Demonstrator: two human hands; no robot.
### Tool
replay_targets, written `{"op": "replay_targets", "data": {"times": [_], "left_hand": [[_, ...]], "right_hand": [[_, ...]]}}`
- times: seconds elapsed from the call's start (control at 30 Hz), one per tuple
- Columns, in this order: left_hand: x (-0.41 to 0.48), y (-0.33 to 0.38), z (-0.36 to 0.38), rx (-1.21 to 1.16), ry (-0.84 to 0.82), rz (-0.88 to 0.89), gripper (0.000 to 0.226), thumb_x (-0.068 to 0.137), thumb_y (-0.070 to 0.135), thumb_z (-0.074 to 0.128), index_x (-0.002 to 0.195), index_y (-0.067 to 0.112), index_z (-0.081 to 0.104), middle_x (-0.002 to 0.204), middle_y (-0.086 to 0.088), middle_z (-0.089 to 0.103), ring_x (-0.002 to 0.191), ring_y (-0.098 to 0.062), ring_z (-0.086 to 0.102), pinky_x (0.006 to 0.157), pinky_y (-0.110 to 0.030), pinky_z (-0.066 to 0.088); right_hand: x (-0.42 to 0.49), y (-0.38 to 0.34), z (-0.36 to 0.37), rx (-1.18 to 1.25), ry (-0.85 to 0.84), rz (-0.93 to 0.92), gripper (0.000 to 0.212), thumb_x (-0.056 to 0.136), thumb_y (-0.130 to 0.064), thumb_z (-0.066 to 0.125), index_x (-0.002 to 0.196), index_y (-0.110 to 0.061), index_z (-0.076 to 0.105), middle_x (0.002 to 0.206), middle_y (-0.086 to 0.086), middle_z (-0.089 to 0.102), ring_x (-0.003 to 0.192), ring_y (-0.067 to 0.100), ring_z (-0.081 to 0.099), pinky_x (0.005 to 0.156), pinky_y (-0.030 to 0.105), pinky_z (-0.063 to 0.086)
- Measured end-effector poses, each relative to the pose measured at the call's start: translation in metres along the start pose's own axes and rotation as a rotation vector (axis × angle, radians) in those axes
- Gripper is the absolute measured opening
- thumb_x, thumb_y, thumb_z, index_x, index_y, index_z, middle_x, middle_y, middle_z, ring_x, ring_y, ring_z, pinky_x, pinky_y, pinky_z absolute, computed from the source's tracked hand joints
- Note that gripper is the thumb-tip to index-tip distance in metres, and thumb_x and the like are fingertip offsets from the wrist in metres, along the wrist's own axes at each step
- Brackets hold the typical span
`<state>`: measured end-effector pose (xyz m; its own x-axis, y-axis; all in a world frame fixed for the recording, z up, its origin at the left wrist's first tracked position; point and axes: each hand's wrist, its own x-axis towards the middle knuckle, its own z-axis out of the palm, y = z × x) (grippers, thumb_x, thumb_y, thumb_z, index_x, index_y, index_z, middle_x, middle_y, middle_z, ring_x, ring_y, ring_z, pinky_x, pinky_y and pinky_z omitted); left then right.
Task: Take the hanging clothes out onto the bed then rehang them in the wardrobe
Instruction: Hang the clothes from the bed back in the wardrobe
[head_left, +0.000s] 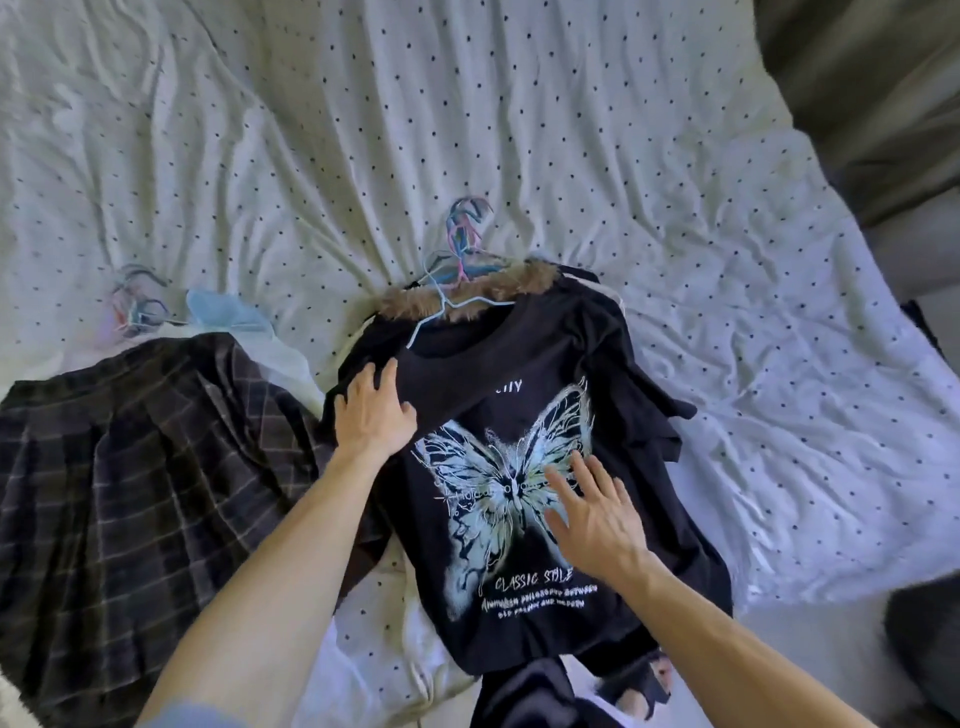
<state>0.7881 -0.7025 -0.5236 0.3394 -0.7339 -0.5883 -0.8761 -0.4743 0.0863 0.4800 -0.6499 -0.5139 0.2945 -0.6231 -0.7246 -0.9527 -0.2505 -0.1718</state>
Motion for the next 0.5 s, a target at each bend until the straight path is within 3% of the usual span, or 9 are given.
{"op": "replay_targets", "data": {"times": [0.13, 0.27, 0.4, 0.5], "left_hand": [[0.040, -0.008, -0.002, -0.003, -0.046, 0.052, 0.065, 0.099, 0.035, 0.049, 0.156, 0.017, 0.024, 0.133, -0.014, 0.057, 0.122, -0.036, 0.054, 0.096, -0.049, 0.047], [0.050, -0.011, -0.001, -0.006, 0.027, 0.075, 0.042, 0.103, 0.030, 0.044, 0.140, 0.011, 0.047, 0.118, -0.014, 0.064, 0.111, -0.036, 0.057, 0.086, -0.047, 0.050], [0.030, -0.007, -0.014, -0.117, 0.085, 0.055, 0.027, 0.102, 0.022, 0.044, 0.124, 0.011, 0.055, 0.107, -0.012, 0.065, 0.101, -0.035, 0.059, 0.081, -0.045, 0.049], [-0.009, 0.005, -0.031, -0.322, 0.075, 0.065, 0.018, 0.100, 0.021, 0.048, 0.114, 0.017, 0.058, 0.100, -0.001, 0.066, 0.094, -0.027, 0.061, 0.081, -0.042, 0.049]], "right_hand": [[0.019, -0.002, 0.008, -0.013, -0.055, 0.057, 0.068, 0.097, -0.066, 0.022, 0.156, -0.039, -0.003, 0.165, 0.003, -0.014, 0.152, 0.025, -0.013, 0.122, 0.050, 0.001], [0.026, 0.001, 0.003, 0.020, -0.154, 0.057, 0.071, 0.096, -0.065, 0.029, 0.156, -0.037, 0.004, 0.166, 0.004, -0.012, 0.153, 0.025, -0.009, 0.122, 0.051, 0.005], [0.023, -0.002, -0.034, 0.199, -0.302, 0.192, 0.071, 0.092, -0.068, 0.031, 0.149, -0.026, 0.037, 0.161, 0.005, 0.028, 0.146, 0.026, 0.029, 0.116, 0.048, 0.030], [0.011, -0.010, -0.064, 0.289, -0.337, 0.208, 0.074, 0.094, -0.070, 0.029, 0.143, -0.019, 0.046, 0.141, 0.009, 0.055, 0.129, 0.028, 0.051, 0.106, 0.040, 0.041]]}}
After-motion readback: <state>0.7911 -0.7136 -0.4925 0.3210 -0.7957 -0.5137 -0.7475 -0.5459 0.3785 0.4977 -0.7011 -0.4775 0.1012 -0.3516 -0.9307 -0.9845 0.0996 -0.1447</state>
